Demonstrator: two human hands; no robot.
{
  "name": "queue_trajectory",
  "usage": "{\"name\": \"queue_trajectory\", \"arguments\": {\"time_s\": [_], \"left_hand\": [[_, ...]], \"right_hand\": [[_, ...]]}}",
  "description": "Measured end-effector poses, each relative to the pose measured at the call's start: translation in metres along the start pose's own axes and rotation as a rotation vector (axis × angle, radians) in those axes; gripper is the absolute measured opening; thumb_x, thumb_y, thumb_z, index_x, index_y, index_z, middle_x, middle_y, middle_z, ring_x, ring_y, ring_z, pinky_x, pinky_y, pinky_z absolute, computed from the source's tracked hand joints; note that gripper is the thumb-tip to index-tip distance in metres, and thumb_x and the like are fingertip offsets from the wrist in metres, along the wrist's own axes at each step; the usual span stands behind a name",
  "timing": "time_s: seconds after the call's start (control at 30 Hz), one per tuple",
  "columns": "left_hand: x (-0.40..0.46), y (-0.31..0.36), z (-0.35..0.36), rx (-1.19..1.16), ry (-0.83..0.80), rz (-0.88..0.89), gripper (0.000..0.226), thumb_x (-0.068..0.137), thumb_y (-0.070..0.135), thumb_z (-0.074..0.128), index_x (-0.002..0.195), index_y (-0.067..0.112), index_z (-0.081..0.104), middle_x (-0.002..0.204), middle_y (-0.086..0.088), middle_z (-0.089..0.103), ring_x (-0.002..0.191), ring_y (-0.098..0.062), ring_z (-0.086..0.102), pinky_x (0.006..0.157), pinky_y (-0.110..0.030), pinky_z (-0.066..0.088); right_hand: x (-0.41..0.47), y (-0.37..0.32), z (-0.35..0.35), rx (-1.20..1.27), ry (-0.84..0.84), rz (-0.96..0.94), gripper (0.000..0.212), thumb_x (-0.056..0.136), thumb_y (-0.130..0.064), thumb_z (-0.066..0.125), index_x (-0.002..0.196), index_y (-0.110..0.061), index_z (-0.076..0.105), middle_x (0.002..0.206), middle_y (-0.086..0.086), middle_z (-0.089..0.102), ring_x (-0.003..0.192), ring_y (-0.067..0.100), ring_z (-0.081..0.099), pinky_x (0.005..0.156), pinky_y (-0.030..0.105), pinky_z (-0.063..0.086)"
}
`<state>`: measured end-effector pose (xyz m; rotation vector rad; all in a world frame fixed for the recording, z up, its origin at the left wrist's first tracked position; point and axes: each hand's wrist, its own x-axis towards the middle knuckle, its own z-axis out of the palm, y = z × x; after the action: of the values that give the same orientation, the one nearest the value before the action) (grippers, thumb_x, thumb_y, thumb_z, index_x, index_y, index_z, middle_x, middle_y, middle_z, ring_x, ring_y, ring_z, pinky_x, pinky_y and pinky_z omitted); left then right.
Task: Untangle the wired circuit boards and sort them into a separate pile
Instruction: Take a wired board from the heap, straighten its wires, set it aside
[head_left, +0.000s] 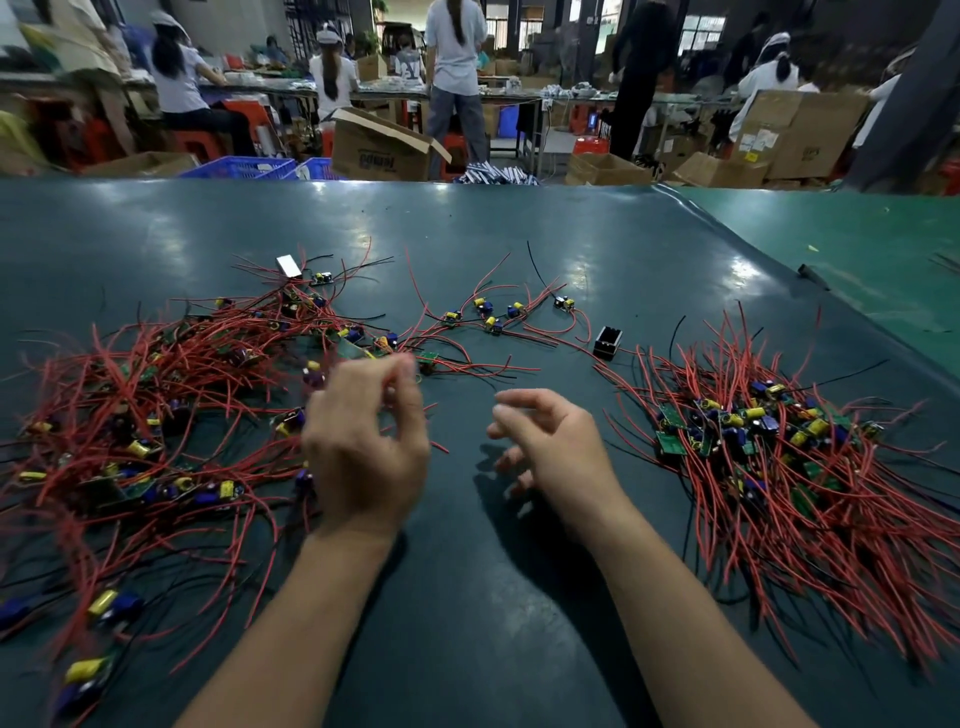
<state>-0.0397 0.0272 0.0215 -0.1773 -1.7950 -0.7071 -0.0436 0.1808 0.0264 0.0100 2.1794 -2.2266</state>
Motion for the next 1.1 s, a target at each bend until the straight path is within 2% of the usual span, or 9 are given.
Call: {"name": "queue_trajectory", "arguments": {"time_s": [0.13,0.27,0.37,0.43,0.57,0.7,0.8,0.93,1.1], "left_hand": [[-0.013,0.014,0.004,-0.326,-0.277,0.12,0.014,0.093,0.007,0.06,0.087,0.0,0.07,0.087,-0.009,0.068,0.079,-0.022,0.064,0.074,-0.034,0.052],[-0.018,0.024,0.007,-0.451,-0.392,0.219,0.015,0.091,0.009,0.062,0.09,-0.002,0.073,0.091,-0.01,0.069,0.084,-0.025,0.064,0.08,-0.033,0.052],[-0.017,0.026,0.009,-0.451,-0.39,0.222,0.012,0.09,0.007,0.064,0.09,-0.002,0.074,0.092,-0.01,0.069,0.085,-0.026,0.063,0.08,-0.035,0.051],[-0.016,0.024,0.009,-0.439,-0.383,0.206,0.013,0.09,0.009,0.064,0.09,-0.001,0.073,0.092,-0.009,0.068,0.086,-0.026,0.062,0.079,-0.036,0.05],[-0.012,0.016,0.002,-0.455,-0.437,-0.016,0.033,0.092,0.03,0.055,0.108,0.004,0.066,0.107,-0.006,0.062,0.1,-0.023,0.059,0.087,-0.036,0.048],[-0.007,0.002,-0.003,-0.169,-0.63,-0.19,0.055,0.087,0.038,0.049,0.135,0.013,0.053,0.131,-0.002,0.057,0.124,-0.022,0.049,0.105,-0.044,0.036],[-0.01,-0.001,-0.002,-0.236,-0.8,-0.276,0.056,0.085,0.036,0.057,0.139,0.022,0.052,0.119,0.005,0.066,0.111,-0.017,0.061,0.102,-0.043,0.042],[-0.01,-0.004,0.0,-0.174,-0.674,-0.277,0.028,0.091,0.029,0.059,0.114,0.016,0.07,0.103,-0.001,0.072,0.094,-0.025,0.067,0.084,-0.044,0.052],[-0.001,-0.022,-0.003,0.19,-0.405,-0.337,0.024,0.091,0.015,0.063,0.113,0.014,0.069,0.107,-0.011,0.07,0.093,-0.035,0.064,0.08,-0.042,0.048]], "right_hand": [[0.0,0.012,0.008,-0.365,-0.129,-0.219,0.054,0.088,-0.002,0.066,0.135,-0.026,0.055,0.095,0.005,0.067,0.058,0.02,0.052,0.059,0.032,0.05],[0.004,0.007,0.004,-0.172,-0.07,-0.336,0.046,0.077,0.024,0.059,0.106,-0.011,0.064,0.093,0.007,0.068,0.079,0.008,0.062,0.077,0.021,0.052],[0.006,0.005,0.003,-0.025,-0.051,-0.313,0.051,0.075,0.029,0.056,0.107,-0.011,0.061,0.095,0.008,0.066,0.08,0.009,0.062,0.075,0.022,0.052],[0.006,0.006,0.002,-0.097,-0.037,-0.343,0.057,0.077,0.024,0.057,0.112,-0.02,0.06,0.102,0.006,0.067,0.084,0.014,0.063,0.078,0.03,0.053],[0.005,0.005,0.007,-0.029,0.025,-0.354,0.024,0.087,0.009,0.065,0.088,-0.016,0.068,0.077,-0.002,0.07,0.07,0.012,0.067,0.064,0.027,0.055],[0.007,0.001,0.003,0.245,0.041,-0.167,0.013,0.089,0.003,0.064,0.082,-0.008,0.065,0.069,0.001,0.067,0.056,0.013,0.065,0.048,0.021,0.051],[0.005,-0.002,-0.004,0.295,-0.028,-0.088,0.01,0.088,0.0,0.065,0.082,-0.009,0.065,0.068,0.001,0.067,0.054,0.012,0.062,0.049,0.02,0.048],[0.006,-0.003,-0.007,0.365,-0.057,0.038,0.007,0.085,-0.003,0.067,0.089,-0.008,0.065,0.077,0.006,0.069,0.055,0.013,0.063,0.049,0.018,0.047],[0.007,-0.007,-0.01,0.591,0.014,0.107,0.014,0.088,0.011,0.057,0.089,-0.002,0.062,0.074,0.008,0.063,0.062,0.016,0.067,0.056,0.019,0.054]]}}
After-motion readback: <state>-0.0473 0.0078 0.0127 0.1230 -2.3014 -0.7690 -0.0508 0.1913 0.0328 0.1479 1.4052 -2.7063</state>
